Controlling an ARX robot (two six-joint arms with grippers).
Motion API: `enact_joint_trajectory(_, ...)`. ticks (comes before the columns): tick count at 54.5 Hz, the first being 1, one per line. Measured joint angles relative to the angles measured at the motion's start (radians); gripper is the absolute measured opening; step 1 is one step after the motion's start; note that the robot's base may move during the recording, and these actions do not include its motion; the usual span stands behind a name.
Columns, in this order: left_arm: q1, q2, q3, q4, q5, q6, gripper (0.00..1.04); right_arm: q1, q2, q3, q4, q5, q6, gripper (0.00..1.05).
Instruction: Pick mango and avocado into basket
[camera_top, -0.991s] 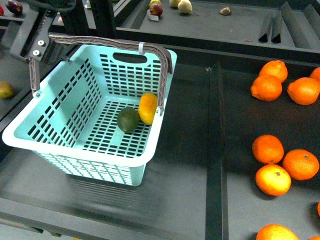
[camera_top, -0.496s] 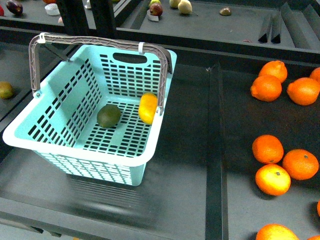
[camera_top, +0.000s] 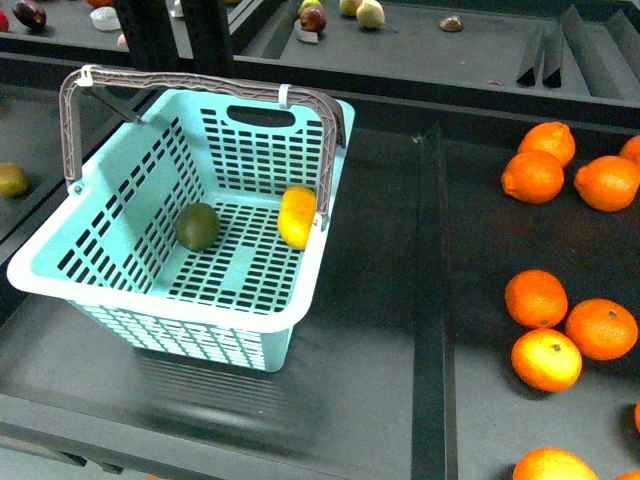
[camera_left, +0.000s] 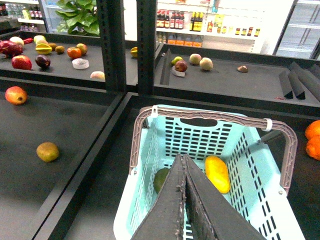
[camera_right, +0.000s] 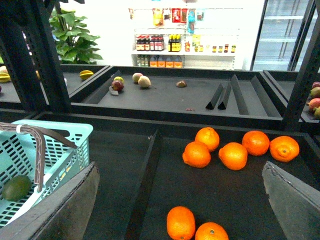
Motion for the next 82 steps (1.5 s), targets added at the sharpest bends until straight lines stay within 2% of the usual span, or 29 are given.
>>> enact_joint_trajectory(37,0.000,-0.579,-0.040,-0.503,0.004,0.003,0.03,0.000,0.000,0.000,0.000,0.000,0.000,0.97)
enact_joint_trajectory(71,0.000,-0.829,-0.041,-0.750,0.004,0.003,0.03,0.000,0.000,0.000,0.000,0.000,0.000,0.97)
enact_joint_trajectory(76,0.000,-0.955,-0.040,-0.907,0.006,0.003,0.03,0.000,0.000,0.000,0.000,0.000,0.000,0.97)
enact_joint_trajectory(82,0.000,-0.994,-0.040,-0.922,0.005,0.003,0.03,0.000,0.000,0.000,0.000,0.000,0.000,0.97)
